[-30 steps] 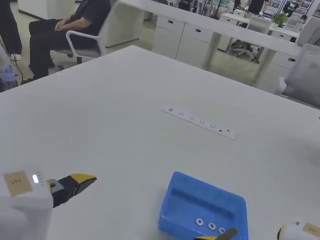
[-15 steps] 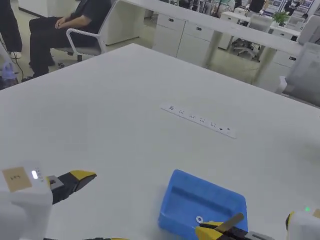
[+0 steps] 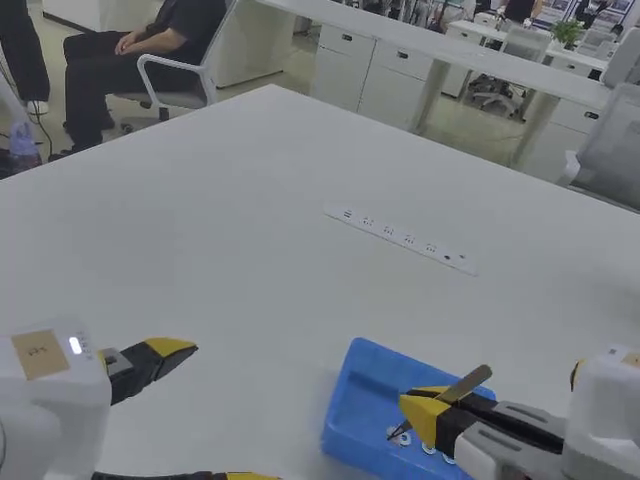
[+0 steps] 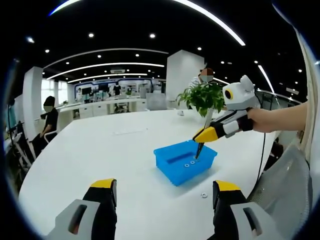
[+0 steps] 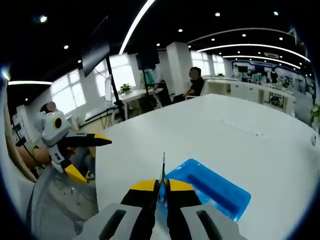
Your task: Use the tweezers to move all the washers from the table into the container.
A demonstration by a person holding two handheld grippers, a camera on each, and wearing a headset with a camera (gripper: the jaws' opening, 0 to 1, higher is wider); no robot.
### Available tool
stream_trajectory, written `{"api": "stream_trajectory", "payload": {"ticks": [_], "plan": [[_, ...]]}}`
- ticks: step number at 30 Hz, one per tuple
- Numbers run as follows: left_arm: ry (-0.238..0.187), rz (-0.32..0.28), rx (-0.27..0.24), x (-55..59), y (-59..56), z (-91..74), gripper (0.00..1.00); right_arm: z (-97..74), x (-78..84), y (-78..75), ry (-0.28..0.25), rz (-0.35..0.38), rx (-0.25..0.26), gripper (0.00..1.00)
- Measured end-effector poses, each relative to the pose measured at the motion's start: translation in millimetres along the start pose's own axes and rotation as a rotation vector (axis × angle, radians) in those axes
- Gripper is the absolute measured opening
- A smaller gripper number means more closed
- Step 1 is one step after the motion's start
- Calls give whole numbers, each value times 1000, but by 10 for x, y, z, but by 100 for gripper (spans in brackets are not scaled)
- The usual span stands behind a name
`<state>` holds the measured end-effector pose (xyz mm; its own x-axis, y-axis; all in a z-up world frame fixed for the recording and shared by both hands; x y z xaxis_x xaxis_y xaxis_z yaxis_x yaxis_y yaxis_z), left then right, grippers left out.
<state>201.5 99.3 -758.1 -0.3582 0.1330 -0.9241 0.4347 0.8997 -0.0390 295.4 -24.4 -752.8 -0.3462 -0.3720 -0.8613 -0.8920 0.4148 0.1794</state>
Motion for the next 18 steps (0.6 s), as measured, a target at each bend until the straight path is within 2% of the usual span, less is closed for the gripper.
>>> {"api": "stream_trajectory", "payload": {"ticks": [7,18], "plan": [[1,-2,0,1,2,2,80,108,-20,-98,10,-17,1,3],[3,0,2,1,-5,5,79,258,59,-260,38,-8,5,3]]}}
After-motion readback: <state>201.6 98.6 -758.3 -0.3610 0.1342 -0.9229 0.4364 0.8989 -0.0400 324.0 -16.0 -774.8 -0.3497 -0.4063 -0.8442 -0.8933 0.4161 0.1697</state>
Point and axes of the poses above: the centre of the closed fingertips' face, and the gripper's own axes: z roughly forward along the fingers, y roughly to its left, x roughly out of its underside, the point moved 2 cm from there along -z, roughly backward along the fingers, and after that the axes turned 1 degree about y, right-handed, at the moved point
